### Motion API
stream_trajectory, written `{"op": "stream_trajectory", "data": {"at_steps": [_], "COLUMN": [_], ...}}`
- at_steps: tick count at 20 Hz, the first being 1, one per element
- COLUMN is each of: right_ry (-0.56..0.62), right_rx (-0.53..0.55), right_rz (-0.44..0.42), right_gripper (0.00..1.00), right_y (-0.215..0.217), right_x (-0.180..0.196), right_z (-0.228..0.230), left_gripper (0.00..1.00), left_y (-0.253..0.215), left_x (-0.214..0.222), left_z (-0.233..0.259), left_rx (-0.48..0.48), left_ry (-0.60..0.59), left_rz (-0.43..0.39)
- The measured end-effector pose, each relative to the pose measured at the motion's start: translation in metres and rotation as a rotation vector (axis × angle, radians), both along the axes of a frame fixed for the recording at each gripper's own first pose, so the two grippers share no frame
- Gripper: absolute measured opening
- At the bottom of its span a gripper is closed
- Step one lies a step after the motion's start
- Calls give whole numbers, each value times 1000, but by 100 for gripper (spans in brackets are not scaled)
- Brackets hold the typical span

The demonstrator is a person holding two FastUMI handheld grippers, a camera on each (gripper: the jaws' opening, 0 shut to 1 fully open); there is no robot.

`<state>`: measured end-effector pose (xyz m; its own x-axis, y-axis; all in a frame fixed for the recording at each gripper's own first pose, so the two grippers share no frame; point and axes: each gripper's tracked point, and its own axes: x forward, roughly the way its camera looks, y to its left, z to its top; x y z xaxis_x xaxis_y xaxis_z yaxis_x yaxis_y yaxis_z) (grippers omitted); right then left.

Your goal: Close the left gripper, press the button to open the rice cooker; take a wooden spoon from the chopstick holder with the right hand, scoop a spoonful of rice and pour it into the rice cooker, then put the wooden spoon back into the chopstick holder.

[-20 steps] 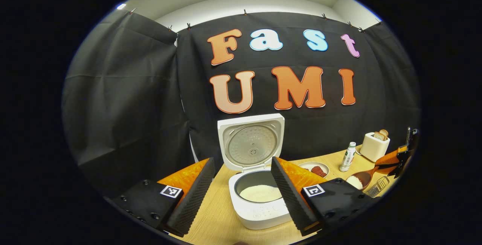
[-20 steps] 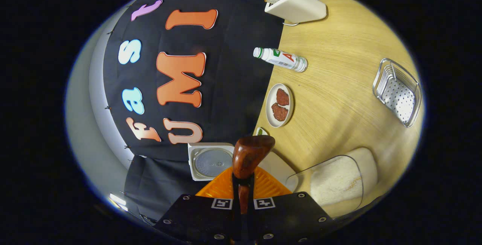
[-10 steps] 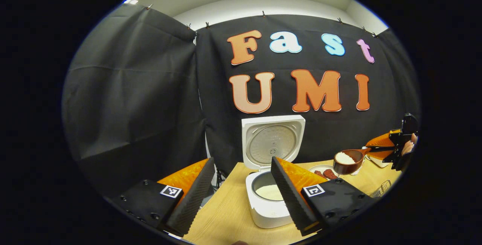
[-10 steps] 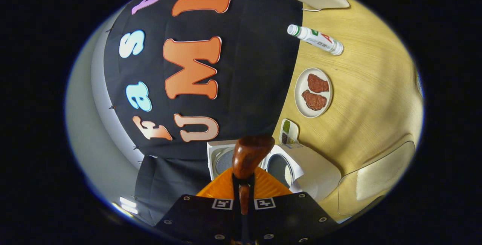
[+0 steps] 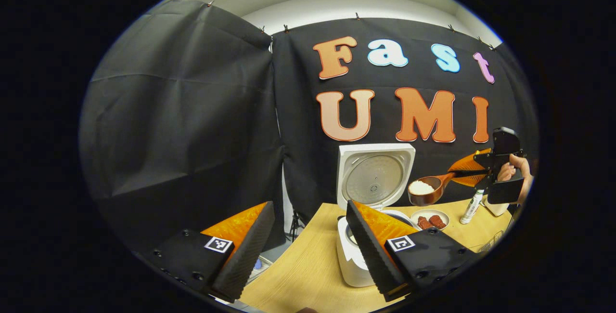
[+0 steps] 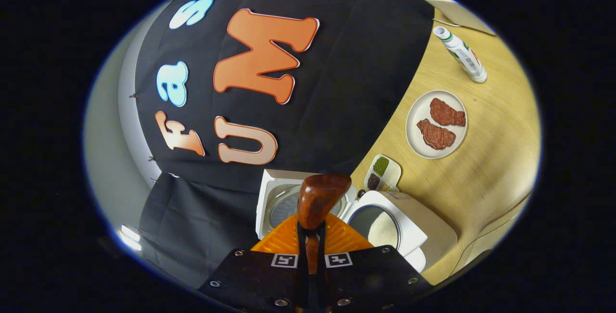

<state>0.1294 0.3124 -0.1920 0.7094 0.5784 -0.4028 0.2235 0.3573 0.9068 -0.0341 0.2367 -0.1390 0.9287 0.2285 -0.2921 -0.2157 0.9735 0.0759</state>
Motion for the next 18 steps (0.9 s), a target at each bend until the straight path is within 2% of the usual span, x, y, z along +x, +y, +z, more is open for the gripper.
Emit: {"op": "stream_trajectory", "data": {"at_steps": [8,12,18], "right_ry": [-137,-253,-381], "right_rx": [-321,-494,-585], "right_rz": [42,78,125], "right_gripper": [6,6,6], "right_y": [25,34,54], "right_x": [30,38,42], "right_z": [-6,3,25], "left_gripper": [100,100,100], "left_y": [13,15,19], "left_x": [1,6,12], "left_z": [-10,-14,-14], "left_rx": [15,15,24], "left_ry": [33,42,38], "left_rz": [11,6,2]}}
